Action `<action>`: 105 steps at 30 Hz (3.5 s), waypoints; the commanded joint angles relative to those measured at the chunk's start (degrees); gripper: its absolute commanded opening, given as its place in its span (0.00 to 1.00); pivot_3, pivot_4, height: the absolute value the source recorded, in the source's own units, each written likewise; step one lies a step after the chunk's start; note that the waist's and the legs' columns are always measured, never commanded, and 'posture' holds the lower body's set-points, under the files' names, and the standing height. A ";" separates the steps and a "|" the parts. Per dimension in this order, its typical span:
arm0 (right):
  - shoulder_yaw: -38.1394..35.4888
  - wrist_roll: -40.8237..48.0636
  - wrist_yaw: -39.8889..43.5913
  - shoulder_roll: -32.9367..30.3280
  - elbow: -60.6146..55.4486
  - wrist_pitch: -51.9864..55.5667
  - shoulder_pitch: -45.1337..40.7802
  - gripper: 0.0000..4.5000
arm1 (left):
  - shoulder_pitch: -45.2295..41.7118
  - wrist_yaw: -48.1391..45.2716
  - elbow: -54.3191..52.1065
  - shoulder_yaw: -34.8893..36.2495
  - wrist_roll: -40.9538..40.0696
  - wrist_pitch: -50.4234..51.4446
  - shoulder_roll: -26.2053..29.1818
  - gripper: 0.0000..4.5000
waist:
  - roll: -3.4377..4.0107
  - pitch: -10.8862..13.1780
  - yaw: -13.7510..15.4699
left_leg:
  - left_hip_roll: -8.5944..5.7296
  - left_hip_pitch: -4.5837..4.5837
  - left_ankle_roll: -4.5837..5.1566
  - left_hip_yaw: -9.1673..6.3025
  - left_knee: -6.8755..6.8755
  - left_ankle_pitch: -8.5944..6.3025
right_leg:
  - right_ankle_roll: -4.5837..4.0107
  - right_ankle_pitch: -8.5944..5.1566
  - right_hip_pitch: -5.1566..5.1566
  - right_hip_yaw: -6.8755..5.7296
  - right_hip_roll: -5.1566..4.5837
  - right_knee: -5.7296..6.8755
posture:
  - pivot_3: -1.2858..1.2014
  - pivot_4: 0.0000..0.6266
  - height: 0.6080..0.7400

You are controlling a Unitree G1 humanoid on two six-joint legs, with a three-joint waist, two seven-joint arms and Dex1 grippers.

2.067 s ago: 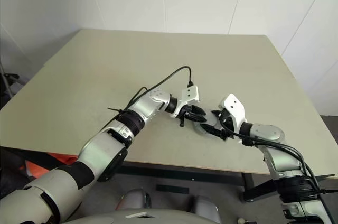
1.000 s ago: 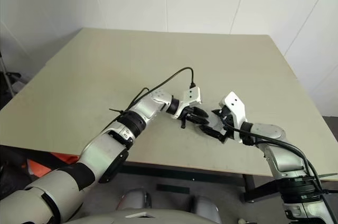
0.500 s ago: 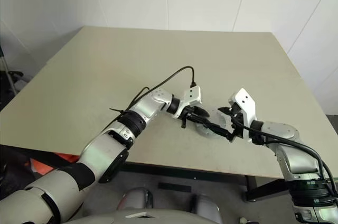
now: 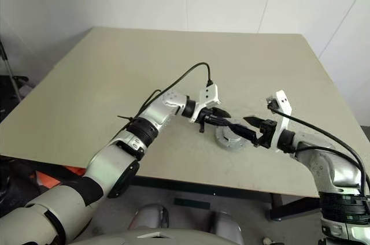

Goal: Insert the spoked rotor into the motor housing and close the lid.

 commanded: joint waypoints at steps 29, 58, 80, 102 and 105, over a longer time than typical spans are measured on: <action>-11.50 14.24 -7.96 -0.76 -2.09 4.52 -2.22 1.00 | 1.68 2.92 3.74 -2.00 1.34 -1.16 0.25 0.29 | 0.34 -0.41 0.34 | -0.44 0.04 -0.06 0.02 0.01 0.07 | 0.42 -0.27 0.13 -0.02 -0.46 0.30 | 0.52 0.00 1.00; -19.89 38.28 -26.01 -1.07 10.50 24.47 2.29 1.00 | 2.94 2.65 3.16 -3.08 1.68 -1.87 -0.73 0.29 | 0.39 -0.44 1.19 | -0.67 0.00 -0.09 0.01 0.02 0.10 | 0.50 -0.28 0.15 -0.02 -0.70 0.30 | 0.52 0.00 1.00; -12.34 42.51 -32.29 6.90 5.01 23.04 6.70 1.00 | 4.40 2.46 0.55 -3.55 1.59 -1.18 -0.17 0.29 | 0.51 -0.51 1.11 | -0.71 0.03 -0.12 -0.01 -0.01 0.10 | 0.83 -0.47 0.19 -0.03 -0.76 0.29 | 0.52 0.00 1.00; -10.90 33.21 -38.20 12.85 8.77 9.37 5.10 1.00 | 5.04 2.60 -0.93 -3.70 1.47 -0.22 0.28 0.29 | 0.26 -0.39 -1.19 | -0.64 0.28 -0.45 0.00 -0.09 0.29 | 0.94 -0.44 0.33 -0.05 -0.74 0.07 | 0.52 0.00 1.00; -10.90 31.92 -37.36 12.38 9.75 8.19 5.27 1.00 | 5.07 2.54 -1.12 -3.83 1.43 -0.15 0.43 0.29 | 0.20 -0.32 -1.44 | -0.63 0.36 -0.43 0.03 -0.16 0.38 | 1.07 -0.37 0.69 -0.12 -0.78 -0.47 | 0.52 0.00 1.00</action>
